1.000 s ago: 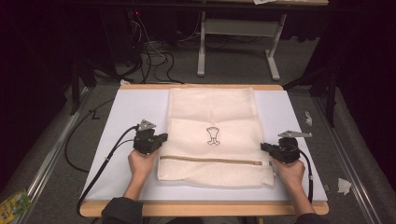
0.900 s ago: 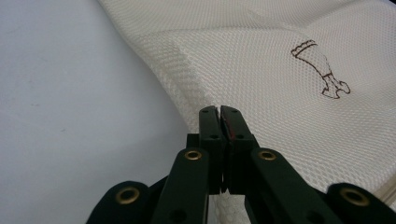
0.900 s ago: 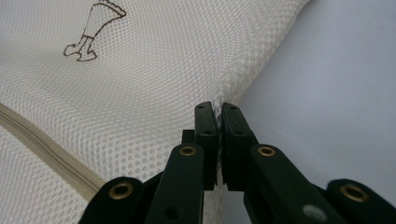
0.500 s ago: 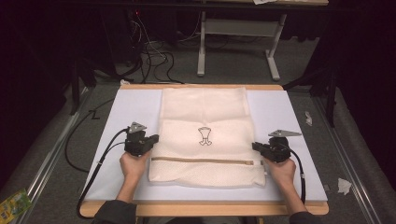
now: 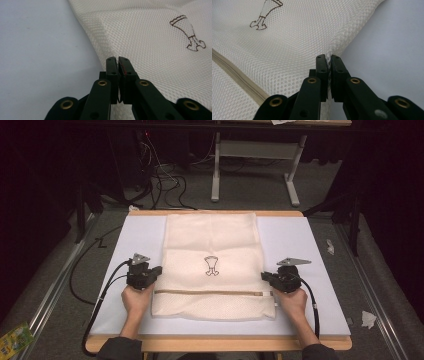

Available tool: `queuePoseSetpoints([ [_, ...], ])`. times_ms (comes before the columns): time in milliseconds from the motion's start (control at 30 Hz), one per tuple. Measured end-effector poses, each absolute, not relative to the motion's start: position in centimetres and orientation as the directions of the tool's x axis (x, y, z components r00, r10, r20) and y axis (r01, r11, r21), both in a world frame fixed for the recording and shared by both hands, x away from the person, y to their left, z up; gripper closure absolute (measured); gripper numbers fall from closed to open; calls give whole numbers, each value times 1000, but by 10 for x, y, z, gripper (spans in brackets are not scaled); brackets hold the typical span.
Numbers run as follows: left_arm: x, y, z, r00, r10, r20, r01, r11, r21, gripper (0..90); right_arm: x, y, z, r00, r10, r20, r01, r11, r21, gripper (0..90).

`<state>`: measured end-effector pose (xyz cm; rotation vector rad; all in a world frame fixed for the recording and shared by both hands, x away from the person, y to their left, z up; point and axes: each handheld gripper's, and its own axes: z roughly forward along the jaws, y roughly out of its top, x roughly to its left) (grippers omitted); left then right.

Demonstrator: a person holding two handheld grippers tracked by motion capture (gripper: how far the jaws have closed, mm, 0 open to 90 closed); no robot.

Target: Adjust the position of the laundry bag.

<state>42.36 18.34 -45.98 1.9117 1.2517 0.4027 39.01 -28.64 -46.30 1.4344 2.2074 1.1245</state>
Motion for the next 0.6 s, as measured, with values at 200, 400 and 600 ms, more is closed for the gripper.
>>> queuePoseSetpoints([
  [200,425,183,-465,459,876,-148,624,-199,756,864,390,-284,-465,-466,870,159,647,213,732,867],
  [400,426,180,-472,459,878,-138,626,-209,751,809,391,-284,-468,-465,873,147,647,222,730,853],
  [600,425,178,-475,452,884,-117,622,-218,752,607,392,-284,-473,-448,884,136,652,218,727,778],
])
